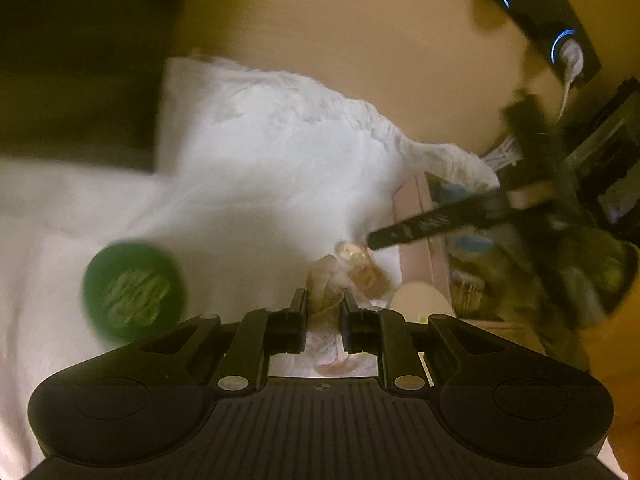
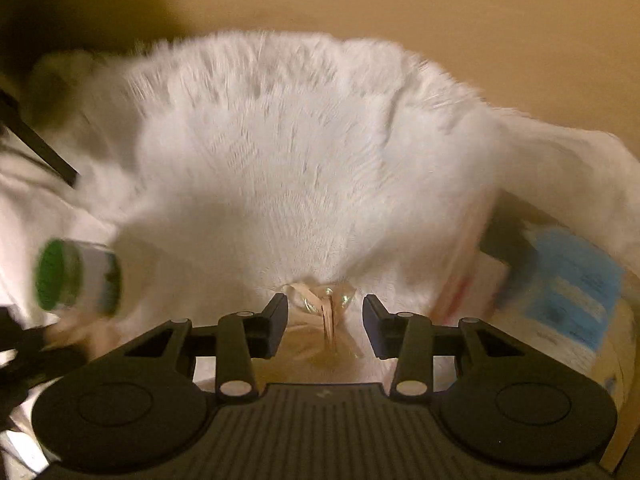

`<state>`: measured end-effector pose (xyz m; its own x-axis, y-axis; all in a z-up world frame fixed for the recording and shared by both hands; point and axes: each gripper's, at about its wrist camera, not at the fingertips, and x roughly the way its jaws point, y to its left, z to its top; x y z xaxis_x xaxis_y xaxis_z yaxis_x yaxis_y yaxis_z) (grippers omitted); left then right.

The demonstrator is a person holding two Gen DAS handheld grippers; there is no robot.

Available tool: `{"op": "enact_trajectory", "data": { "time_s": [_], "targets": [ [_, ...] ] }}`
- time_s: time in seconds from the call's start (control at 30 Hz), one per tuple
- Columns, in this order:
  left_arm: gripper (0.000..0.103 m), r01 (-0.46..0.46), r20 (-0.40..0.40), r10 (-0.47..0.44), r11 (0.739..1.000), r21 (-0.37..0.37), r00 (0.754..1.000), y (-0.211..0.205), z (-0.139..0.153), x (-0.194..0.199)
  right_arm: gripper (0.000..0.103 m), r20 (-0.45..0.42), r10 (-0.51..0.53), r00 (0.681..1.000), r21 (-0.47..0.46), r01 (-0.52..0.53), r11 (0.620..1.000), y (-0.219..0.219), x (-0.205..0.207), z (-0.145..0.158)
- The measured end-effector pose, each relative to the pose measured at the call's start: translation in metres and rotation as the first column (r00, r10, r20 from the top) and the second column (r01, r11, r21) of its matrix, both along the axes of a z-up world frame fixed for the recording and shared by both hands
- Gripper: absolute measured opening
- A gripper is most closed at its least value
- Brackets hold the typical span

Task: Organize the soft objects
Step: 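Grasp the beige ribbon bow with the right tool while the left tool holds the fabric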

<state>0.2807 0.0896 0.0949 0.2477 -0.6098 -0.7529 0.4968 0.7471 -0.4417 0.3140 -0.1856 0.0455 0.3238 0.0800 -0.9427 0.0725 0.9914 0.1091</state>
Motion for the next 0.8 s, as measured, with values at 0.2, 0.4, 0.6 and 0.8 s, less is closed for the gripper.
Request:
{"op": "enact_trajectory", "data": {
  "time_s": [0.2, 0.4, 0.6, 0.8],
  "targets": [
    [0.019, -0.053, -0.006, 0.053, 0.998, -0.026, 0.999, 0.034, -0.004, -0.016, 0.033, -0.093, 0.062, 0.994, -0.097, -0.071, 0.993, 0.024, 0.016, -0.027],
    [0.019, -0.094, -0.008, 0.094, 0.995, -0.021, 0.996, 0.05, -0.008, -0.017, 0.015, -0.104, 0.091, 0.99, -0.12, -0.104, 0.987, 0.033, 0.008, -0.032],
    [0.019, -0.127, 0.068, 0.129, 0.991, -0.03, 0.989, 0.06, 0.022, -0.018, 0.014, 0.046, 0.097, 0.994, -0.081, -0.093, 0.992, 0.033, -0.025, 0.032],
    [0.019, -0.16, 0.218, 0.17, 0.985, -0.062, 0.961, 0.054, 0.083, -0.019, 0.014, 0.301, 0.105, 0.948, -0.062, -0.09, 0.994, 0.031, -0.084, 0.143]
  ]
}}
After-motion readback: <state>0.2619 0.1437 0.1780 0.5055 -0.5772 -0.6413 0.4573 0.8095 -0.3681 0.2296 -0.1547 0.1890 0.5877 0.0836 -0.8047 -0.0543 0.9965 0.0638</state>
